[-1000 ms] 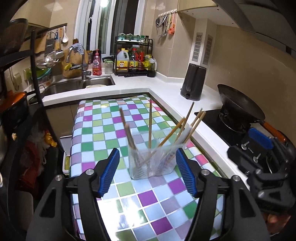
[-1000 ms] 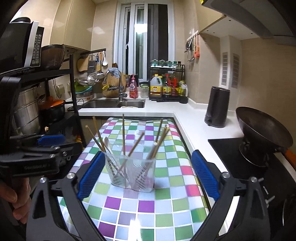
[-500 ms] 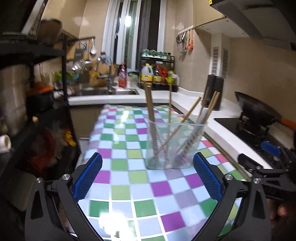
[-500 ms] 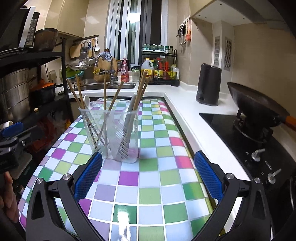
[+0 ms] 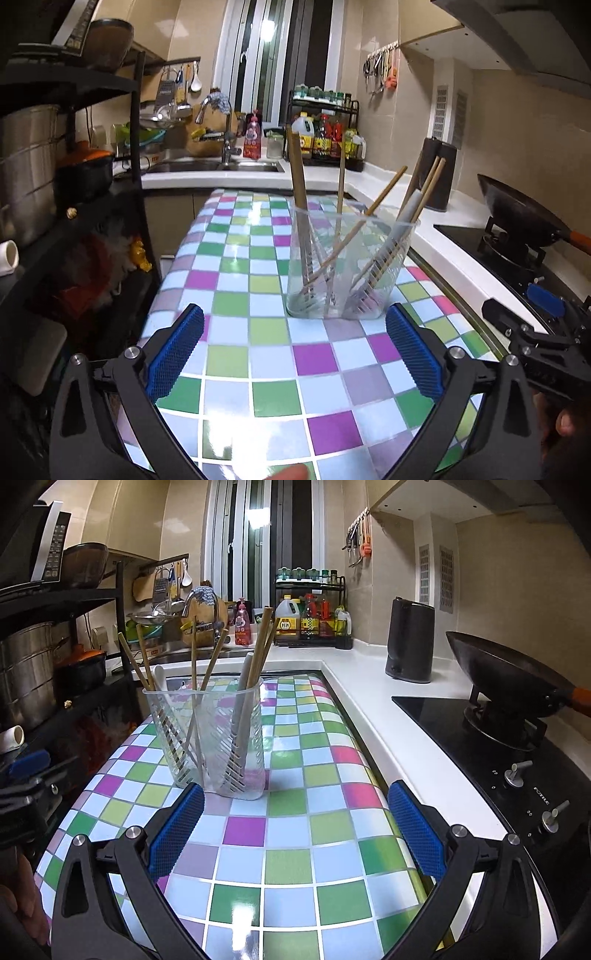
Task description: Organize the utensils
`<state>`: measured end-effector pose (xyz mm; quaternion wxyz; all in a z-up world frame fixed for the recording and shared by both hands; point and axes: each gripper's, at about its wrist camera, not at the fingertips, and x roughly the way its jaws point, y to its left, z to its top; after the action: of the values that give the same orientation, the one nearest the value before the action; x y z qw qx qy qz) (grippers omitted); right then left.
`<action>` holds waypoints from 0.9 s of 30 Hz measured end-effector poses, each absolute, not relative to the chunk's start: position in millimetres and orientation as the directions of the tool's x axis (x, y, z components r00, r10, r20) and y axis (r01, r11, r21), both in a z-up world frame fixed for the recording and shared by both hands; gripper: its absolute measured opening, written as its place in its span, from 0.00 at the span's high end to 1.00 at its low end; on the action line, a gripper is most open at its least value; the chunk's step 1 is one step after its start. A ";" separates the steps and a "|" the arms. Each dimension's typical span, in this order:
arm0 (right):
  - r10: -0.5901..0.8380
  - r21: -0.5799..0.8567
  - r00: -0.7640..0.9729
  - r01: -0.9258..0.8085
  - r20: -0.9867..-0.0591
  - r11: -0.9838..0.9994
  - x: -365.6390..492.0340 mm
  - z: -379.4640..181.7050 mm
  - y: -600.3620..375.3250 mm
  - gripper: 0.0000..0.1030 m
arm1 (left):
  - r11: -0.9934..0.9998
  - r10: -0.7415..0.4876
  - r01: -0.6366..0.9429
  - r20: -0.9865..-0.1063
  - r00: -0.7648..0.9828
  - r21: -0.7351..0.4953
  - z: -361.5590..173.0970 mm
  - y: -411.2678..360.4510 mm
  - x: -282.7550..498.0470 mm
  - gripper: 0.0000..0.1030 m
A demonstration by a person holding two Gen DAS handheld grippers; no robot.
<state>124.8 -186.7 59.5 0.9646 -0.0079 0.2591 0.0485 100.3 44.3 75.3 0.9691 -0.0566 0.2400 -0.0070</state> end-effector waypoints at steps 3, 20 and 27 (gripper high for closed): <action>0.086 0.016 0.862 -0.091 -0.500 0.996 126.7 59.8 -188.5 0.05 | 0.994 -0.040 -0.012 -0.461 0.886 -0.108 74.1 42.0 99.0 0.07; 0.083 0.005 0.862 -0.094 -0.500 0.996 126.3 57.6 -186.7 0.05 | 0.995 -0.030 -0.014 -0.450 0.893 -0.095 74.5 42.9 96.7 0.07; 0.083 0.001 0.862 -0.096 -0.500 0.995 126.0 57.4 -185.0 0.05 | 0.995 -0.030 -0.017 -0.449 0.893 -0.099 73.8 42.7 96.5 0.07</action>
<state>126.0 -185.0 57.4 0.9648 -0.0120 0.2585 0.0465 96.5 42.7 73.8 0.9717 -0.0502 0.2310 -0.0033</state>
